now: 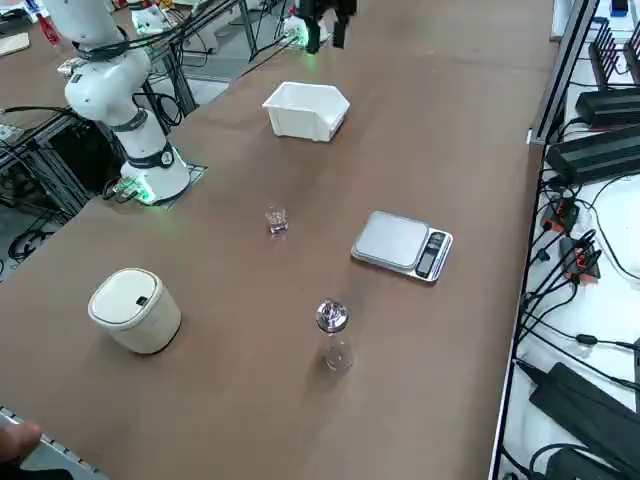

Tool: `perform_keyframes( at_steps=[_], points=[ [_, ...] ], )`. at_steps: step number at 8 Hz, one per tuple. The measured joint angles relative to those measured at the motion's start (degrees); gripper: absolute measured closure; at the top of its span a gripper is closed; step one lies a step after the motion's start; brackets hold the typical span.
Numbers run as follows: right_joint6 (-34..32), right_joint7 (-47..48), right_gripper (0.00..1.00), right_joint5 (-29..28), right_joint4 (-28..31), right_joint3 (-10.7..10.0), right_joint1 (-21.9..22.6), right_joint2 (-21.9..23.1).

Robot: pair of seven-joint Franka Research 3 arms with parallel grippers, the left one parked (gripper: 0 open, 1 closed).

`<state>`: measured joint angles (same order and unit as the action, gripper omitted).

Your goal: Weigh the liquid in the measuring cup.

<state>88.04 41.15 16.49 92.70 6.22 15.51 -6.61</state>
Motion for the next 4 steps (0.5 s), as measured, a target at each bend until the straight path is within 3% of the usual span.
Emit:
perform_keyframes(
  at_steps=[4],
  points=[
    [4.9, 26.9, 0.0, 8.8, 1.1, 0.0, 6.0, -10.9]
  ],
)
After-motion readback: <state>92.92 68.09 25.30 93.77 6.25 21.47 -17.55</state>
